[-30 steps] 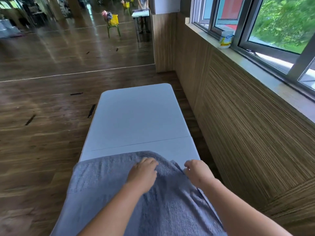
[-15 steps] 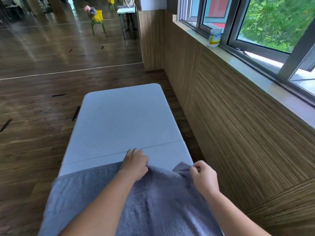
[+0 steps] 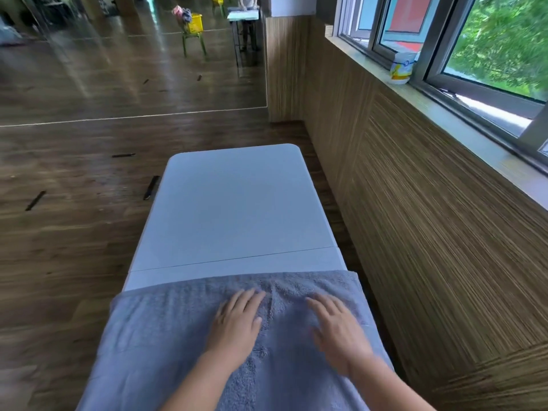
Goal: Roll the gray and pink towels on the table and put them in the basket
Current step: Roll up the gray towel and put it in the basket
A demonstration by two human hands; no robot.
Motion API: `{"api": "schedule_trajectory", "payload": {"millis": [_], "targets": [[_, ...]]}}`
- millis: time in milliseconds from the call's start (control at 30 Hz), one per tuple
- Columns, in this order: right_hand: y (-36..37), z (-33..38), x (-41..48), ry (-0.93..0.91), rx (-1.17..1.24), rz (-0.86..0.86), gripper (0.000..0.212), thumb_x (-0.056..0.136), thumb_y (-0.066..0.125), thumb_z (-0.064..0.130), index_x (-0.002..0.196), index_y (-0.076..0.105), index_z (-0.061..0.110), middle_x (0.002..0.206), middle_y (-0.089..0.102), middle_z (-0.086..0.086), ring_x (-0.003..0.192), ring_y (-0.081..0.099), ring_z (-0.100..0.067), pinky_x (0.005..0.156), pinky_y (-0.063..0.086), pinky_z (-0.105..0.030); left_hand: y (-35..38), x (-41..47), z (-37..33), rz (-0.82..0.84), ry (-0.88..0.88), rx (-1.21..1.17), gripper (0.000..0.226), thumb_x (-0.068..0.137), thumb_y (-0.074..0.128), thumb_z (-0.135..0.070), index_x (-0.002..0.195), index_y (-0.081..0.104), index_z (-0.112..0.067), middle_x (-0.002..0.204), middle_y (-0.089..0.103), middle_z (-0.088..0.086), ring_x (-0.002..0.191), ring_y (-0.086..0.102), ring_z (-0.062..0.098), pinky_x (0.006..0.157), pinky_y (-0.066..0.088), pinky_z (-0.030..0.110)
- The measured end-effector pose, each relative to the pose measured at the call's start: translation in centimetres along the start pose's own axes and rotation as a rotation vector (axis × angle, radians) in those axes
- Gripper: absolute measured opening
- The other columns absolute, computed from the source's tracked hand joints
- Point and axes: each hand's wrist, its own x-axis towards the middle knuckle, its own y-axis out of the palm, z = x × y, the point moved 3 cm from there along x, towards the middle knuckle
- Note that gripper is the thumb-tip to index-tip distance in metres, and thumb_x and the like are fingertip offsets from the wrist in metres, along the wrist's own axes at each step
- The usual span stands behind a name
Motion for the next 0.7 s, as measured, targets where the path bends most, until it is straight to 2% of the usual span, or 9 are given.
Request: {"api": "schedule_trajectory", "payload": {"millis": [67,133,200,300,400,467,533,600,700], "targets": [[1.9,0.5,0.7,-0.066,-0.117,0.145,0.067,0.086,0.042,0.054,0.148,0.042,0.029,0.159,0.031,0.006,0.147,0.030,-0.021,0.121,0.017,-0.035,0.5,-1.5,1.7,0.041,-0.024,0.062,0.055,0.094,0.039,-0.050,0.146,0.046,-0.035,0.152,0.046,-0.009,0.138,0.047,0.018,0.107,0.044,0.044],[2.0,-0.6,0.9,-0.078,-0.250,0.125,0.065,0.085,0.045,0.060,0.144,0.046,0.032,0.157,0.037,0.005,0.144,0.036,-0.021,0.116,0.021,-0.037,0.5,-3.5,4.9,0.064,-0.072,0.111,0.058,0.096,0.030,-0.059,0.152,0.033,-0.042,0.161,0.026,-0.012,0.148,0.029,0.017,0.116,0.032,0.048],[0.5,-2.8,0.8,0.031,-0.291,0.104,0.060,0.091,0.047,0.053,0.148,0.038,0.033,0.160,0.030,0.002,0.149,0.027,-0.024,0.116,0.024,-0.041,-0.4,-5.8,9.0,0.027,-0.187,0.139,0.060,0.094,0.028,-0.064,0.149,0.038,-0.043,0.160,0.032,-0.009,0.147,0.033,0.020,0.112,0.037,0.051],[-1.0,-3.8,0.8,0.239,-0.296,0.153,0.063,0.097,0.036,0.049,0.155,0.023,0.030,0.164,0.014,-0.002,0.152,0.009,-0.026,0.119,0.018,-0.047,-1.8,-7.4,12.2,0.047,-0.411,0.107,0.073,0.088,0.022,-0.065,0.145,0.051,-0.029,0.156,0.043,0.000,0.143,0.039,0.025,0.107,0.041,0.052],[-0.3,2.7,1.5,0.082,-0.151,0.195,0.069,0.088,0.027,0.049,0.155,0.024,0.032,0.166,0.012,-0.004,0.153,0.006,-0.025,0.122,0.015,-0.043,-1.7,-6.0,7.5,0.068,-0.286,0.038,0.071,0.087,0.023,-0.065,0.146,0.047,-0.034,0.158,0.038,-0.004,0.146,0.035,0.023,0.108,0.038,0.052],[1.4,6.9,0.9,-0.083,-0.086,0.334,0.067,0.088,0.036,0.047,0.154,0.026,0.036,0.166,0.006,0.001,0.153,0.004,-0.022,0.121,0.013,-0.041,-1.1,-5.5,2.8,0.141,-0.100,0.006,0.070,0.084,0.022,-0.065,0.147,0.042,-0.040,0.162,0.030,-0.007,0.150,0.027,0.022,0.114,0.031,0.049],[1.6,7.4,-0.4,-0.144,-0.114,0.351,0.064,0.087,0.047,0.044,0.150,0.034,0.037,0.166,0.010,0.000,0.153,0.007,-0.024,0.121,0.013,-0.043,-1.6,-6.2,1.3,0.251,-0.040,0.025,0.067,0.088,0.027,-0.062,0.152,0.032,-0.042,0.166,0.017,-0.008,0.152,0.016,0.020,0.119,0.021,0.044],[0.3,4.6,-2.1,-0.053,-0.116,0.278,0.060,0.086,0.050,0.045,0.145,0.043,0.036,0.163,0.022,-0.002,0.151,0.017,-0.028,0.118,0.022,-0.046,-2.4,-7.8,3.7,0.269,-0.104,0.058,0.061,0.096,0.040,-0.055,0.154,0.026,-0.043,0.166,0.012,-0.009,0.152,0.012,0.020,0.119,0.023,0.044],[-2.2,-0.2,-4.8,0.133,-0.149,0.231,0.048,0.093,0.053,0.040,0.139,0.050,0.031,0.156,0.031,-0.002,0.146,0.027,-0.026,0.109,0.035,-0.043,-4.3,-12.2,9.4,0.293,-0.288,0.102,0.059,0.099,0.046,-0.050,0.154,0.028,-0.040,0.163,0.019,-0.008,0.148,0.019,0.020,0.113,0.033,0.043]]}}
